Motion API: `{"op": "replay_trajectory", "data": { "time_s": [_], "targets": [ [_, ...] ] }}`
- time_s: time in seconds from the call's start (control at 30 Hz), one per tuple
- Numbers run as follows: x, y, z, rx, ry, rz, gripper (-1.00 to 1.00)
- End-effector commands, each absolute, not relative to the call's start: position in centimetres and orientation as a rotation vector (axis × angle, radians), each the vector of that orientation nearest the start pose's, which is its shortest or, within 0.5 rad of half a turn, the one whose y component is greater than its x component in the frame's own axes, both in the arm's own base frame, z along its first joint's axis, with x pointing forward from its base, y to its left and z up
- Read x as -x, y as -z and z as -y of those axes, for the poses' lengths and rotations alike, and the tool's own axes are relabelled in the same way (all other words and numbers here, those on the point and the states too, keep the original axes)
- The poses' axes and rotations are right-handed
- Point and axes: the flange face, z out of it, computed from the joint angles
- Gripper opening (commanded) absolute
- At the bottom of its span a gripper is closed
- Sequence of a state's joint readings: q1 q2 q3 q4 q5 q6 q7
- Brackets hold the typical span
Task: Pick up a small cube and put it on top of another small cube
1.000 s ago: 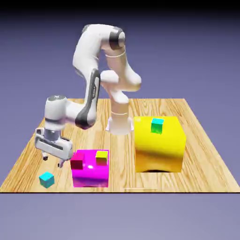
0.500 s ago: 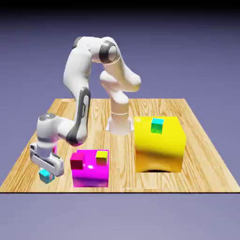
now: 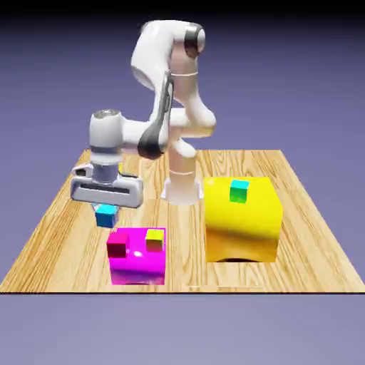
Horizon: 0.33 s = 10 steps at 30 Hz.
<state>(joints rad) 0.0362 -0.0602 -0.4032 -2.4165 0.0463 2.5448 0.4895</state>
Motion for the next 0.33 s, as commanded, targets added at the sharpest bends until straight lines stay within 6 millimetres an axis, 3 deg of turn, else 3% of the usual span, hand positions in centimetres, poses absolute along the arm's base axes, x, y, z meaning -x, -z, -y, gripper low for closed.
{"op": "replay_trajectory", "data": {
  "time_s": [0.0, 0.17, 0.2, 0.23, 0.3],
  "targets": [
    [-46.6, -34.9, 18.1, 2.763, 0.277, -1.33, -1.0],
    [-47.5, -28.0, 18.2, 2.763, 0.277, -1.33, -1.0],
    [-47.5, -28.0, 18.2, 2.763, 0.277, -1.33, 1.0],
    [-47.5, -28.0, 18.2, 2.763, 0.277, -1.33, 1.0],
    [-47.3, -30.9, 18.1, 2.762, 0.276, -1.325, 1.0]
  ]
}}
